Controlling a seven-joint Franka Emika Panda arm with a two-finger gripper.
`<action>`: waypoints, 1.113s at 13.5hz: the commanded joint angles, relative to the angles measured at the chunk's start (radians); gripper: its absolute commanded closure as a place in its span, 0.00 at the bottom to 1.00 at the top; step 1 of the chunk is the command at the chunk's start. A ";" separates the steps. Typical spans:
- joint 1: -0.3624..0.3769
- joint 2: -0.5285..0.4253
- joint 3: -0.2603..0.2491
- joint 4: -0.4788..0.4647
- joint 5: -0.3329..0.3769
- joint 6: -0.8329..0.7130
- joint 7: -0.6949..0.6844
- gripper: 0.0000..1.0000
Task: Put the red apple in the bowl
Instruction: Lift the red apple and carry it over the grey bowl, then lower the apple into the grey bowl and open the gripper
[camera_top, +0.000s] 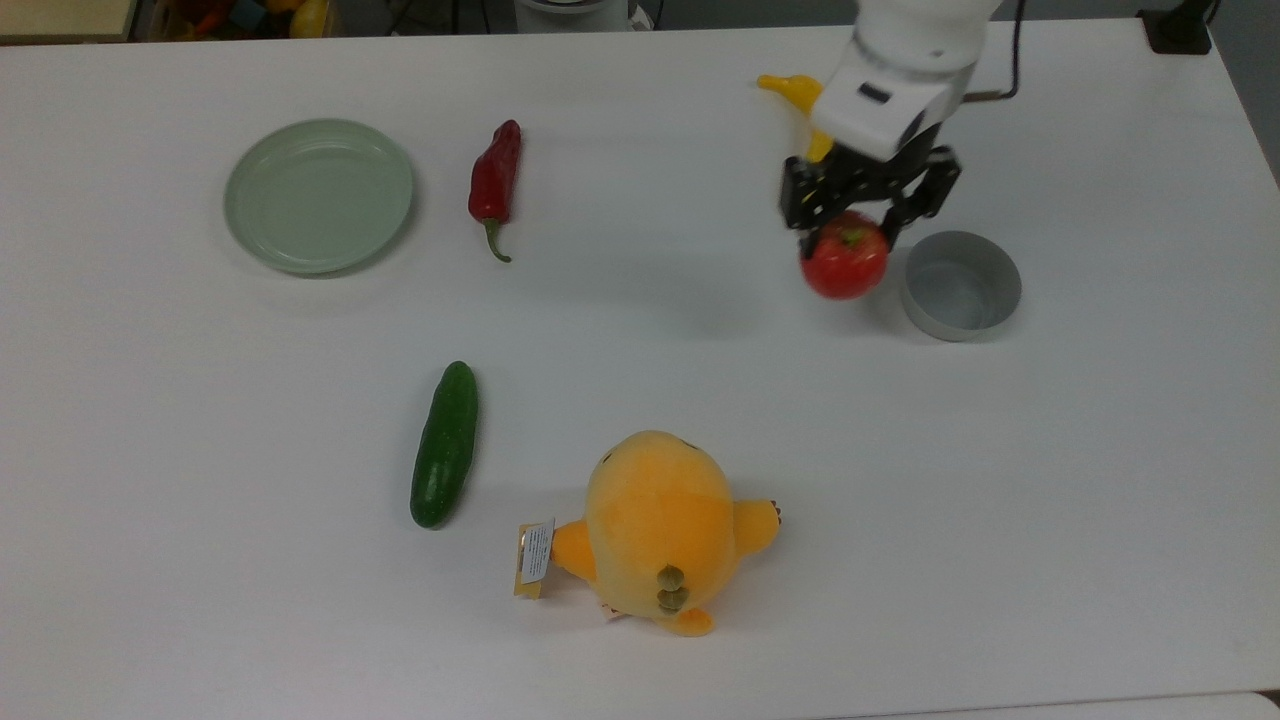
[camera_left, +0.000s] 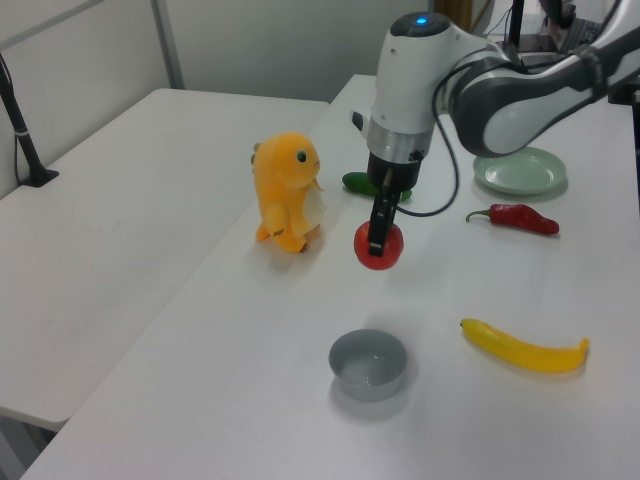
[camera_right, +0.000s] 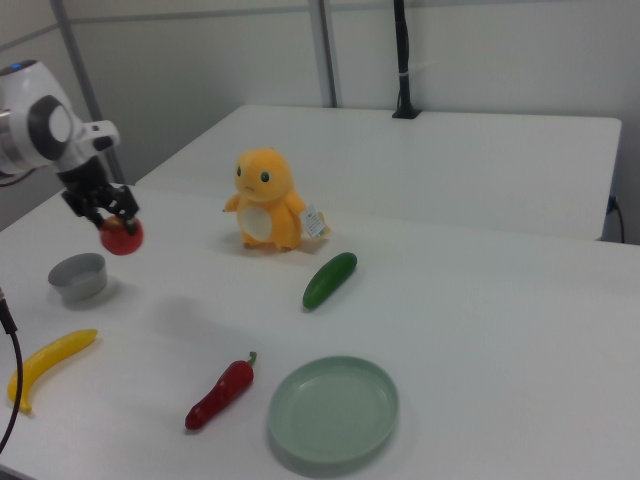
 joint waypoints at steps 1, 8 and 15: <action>0.044 -0.020 0.044 -0.007 -0.026 0.001 0.047 0.57; 0.144 0.092 0.047 0.003 -0.197 0.098 0.103 0.53; 0.181 0.161 0.047 0.043 -0.267 0.165 0.104 0.50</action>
